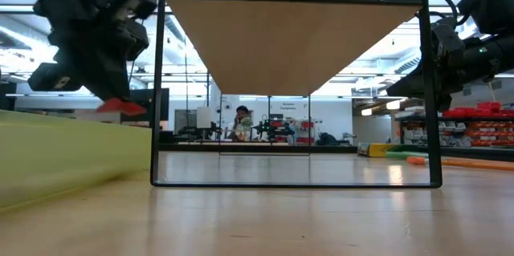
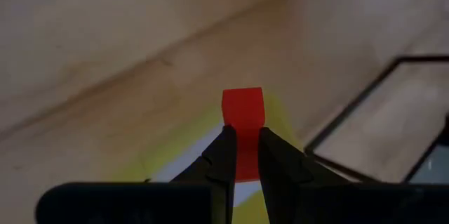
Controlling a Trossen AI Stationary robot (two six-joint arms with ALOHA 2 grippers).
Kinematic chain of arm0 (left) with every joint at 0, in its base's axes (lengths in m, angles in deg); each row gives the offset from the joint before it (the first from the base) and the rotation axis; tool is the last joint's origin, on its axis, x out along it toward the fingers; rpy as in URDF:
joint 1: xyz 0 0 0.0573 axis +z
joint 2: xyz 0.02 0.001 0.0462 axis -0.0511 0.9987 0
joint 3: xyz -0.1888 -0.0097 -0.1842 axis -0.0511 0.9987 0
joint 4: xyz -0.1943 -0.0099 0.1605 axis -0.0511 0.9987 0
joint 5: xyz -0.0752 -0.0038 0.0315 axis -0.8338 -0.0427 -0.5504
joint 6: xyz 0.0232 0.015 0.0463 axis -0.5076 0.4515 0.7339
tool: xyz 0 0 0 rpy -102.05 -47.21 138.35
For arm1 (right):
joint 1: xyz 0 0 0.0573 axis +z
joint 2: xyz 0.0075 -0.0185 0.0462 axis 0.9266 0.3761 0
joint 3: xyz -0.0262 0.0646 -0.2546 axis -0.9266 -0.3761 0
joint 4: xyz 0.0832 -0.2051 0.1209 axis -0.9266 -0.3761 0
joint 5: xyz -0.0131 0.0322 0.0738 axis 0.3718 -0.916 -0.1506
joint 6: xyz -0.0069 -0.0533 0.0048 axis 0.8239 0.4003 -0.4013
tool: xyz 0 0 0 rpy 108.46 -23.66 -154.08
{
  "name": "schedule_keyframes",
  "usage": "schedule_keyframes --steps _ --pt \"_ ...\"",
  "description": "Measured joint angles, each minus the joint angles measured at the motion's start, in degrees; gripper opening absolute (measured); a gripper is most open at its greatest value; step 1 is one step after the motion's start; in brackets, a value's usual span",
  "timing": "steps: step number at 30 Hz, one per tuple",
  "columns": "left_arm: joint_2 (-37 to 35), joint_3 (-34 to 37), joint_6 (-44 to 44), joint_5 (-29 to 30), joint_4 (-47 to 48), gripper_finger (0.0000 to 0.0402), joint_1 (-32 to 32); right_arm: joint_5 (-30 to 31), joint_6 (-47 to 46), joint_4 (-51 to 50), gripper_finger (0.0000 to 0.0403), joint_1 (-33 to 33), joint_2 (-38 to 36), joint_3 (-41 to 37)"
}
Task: Pack school essentials
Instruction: Put the red eraser into the yellow supply box
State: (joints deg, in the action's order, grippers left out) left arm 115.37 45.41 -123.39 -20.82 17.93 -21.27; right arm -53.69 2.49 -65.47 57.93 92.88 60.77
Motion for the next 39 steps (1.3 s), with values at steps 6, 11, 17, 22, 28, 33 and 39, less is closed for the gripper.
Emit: schedule_keyframes --steps 6,11,17,22,28,33,39 --pt "0.26 0.0 7.62 0.02 -1.59 0.0052 -4.43 0.0 0.0 0.01 0.001 0.0 -0.01 -0.01" --pt "0.26 -0.02 14.67 -0.15 -1.1 0.0052 -6.77 0.0 0.0 0.01 0.001 -0.01 0.0 -0.01" --pt "0.26 -0.02 20.68 -1.52 -0.23 0.0052 -9.86 0.0 0.0 0.01 0.001 0.01 -0.01 -0.01" --pt "0.26 -0.02 25.7 -1.44 1.7 0.0051 -9.98 0.0 0.0 0.01 0.001 -0.01 -0.01 0.0" --pt "0.26 -0.04 39.91 -1.32 3.02 0.0051 -9.89 0.0 0.0 0.01 0.001 0.0 0.0 0.0" --pt "0.26 -0.04 48.9 -1.3 3.52 0.0056 -9.89 0.0 0.0 0.01 0.001 0.0 -0.01 0.0" --pt "0.26 -0.07 49.7 0.91 9.96 0.0059 -9.87 0.0 0.0 0.01 0.001 -0.01 -0.01 -0.01"
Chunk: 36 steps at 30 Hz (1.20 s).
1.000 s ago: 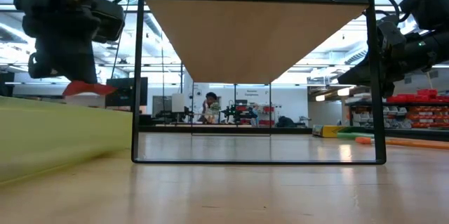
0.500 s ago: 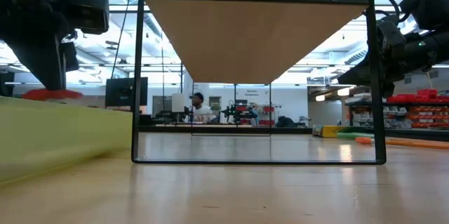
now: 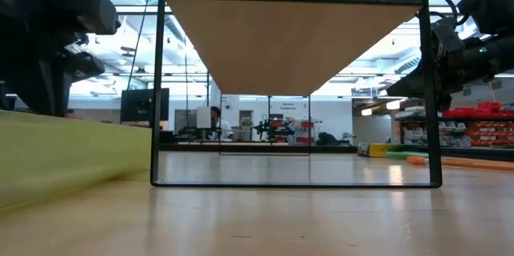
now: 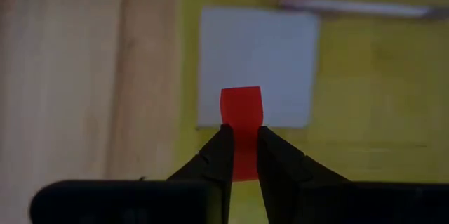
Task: Pack school essentials
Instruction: Put the red eraser into the yellow supply box, then put the green scissors into the yellow supply box
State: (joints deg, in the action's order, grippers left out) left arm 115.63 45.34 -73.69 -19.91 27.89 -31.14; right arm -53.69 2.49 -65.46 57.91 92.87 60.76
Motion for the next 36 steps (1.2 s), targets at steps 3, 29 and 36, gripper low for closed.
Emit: schedule_keyframes --steps 3,29,36 --pt "0.0 0.0 2.65 1.83 0.41 0.0073 0.03 0.0 0.0 -0.02 0.001 0.02 0.0 0.0" --pt "-0.68 -5.43 0.49 2.32 -1.13 0.0126 0.39 0.0 0.0 -0.02 0.001 0.02 0.0 0.02" --pt "-1.61 -6.81 -6.31 2.12 0.83 0.0085 3.47 0.0 0.0 -0.02 0.001 0.01 0.01 0.02"
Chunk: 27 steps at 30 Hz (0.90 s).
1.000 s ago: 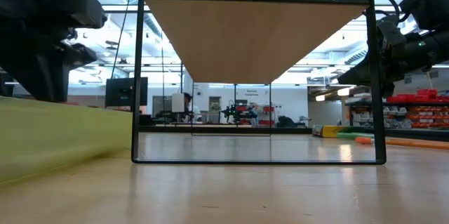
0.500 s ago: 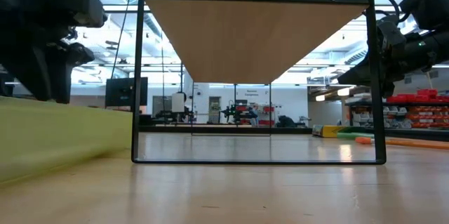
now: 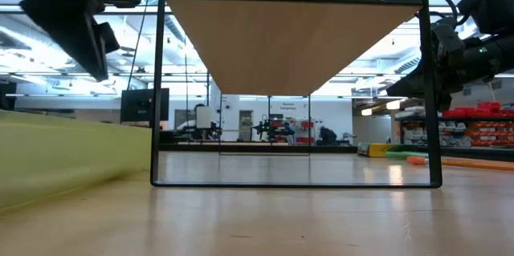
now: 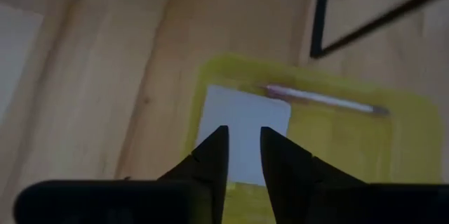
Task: Pack school essentials
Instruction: Put the green scissors into the yellow supply box
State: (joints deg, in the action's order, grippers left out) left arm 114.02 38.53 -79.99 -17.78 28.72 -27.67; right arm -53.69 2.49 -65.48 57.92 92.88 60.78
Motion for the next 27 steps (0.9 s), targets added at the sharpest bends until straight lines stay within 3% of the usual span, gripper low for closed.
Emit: schedule_keyframes --steps 7,19,27 --pt "-7.48 -0.12 -0.48 1.97 3.3 0.0039 4.86 0.0 0.0 1.03 0.001 -0.01 0.01 -0.13" --pt "-24.17 0.34 0.98 14.98 7.83 0.0011 14.78 0.02 -0.61 2.32 0.001 -0.01 -0.01 -0.13" --pt "-31.84 0.35 5.71 15.23 7.76 0.0004 21.94 -0.51 -20.31 5.88 0.001 -0.01 0.01 -0.11"
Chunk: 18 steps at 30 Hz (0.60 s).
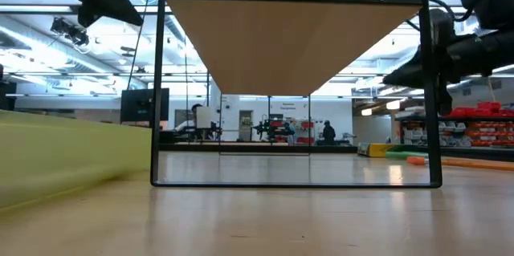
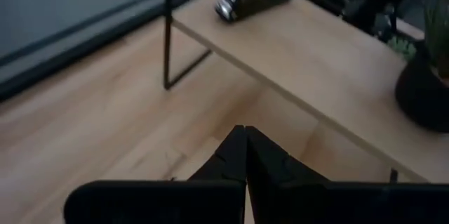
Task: Pack school essentials
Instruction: Put the green scissors into the yellow supply box
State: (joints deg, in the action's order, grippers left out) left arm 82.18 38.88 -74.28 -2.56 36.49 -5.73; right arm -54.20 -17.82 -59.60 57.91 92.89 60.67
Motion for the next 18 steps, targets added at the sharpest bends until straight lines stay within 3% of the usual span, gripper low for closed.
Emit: schedule_keyframes --steps 3,7,13,18 --pt "-1.76 1.07 2.82 0.01 -1.98 0.0005 2.96 -2.36 -2.33 4.48 0.001 0.01 -0.02 0.02" --pt "-3.5 5.88 6.16 -0.16 -11.89 0.0003 5.73 -5.71 -0.83 4.62 0.001 0.02 0.0 2.75" --pt "-3.63 13.27 8.93 -0.52 -22.4 0.0006 8.35 -5.33 7.98 -12.08 0.001 0.02 1.12 14.7" --pt "-5.85 20.3 9.27 -4.3 -33.12 0.0004 11.14 -2.15 8.29 -21.67 0.001 0.0 3.57 22.72"
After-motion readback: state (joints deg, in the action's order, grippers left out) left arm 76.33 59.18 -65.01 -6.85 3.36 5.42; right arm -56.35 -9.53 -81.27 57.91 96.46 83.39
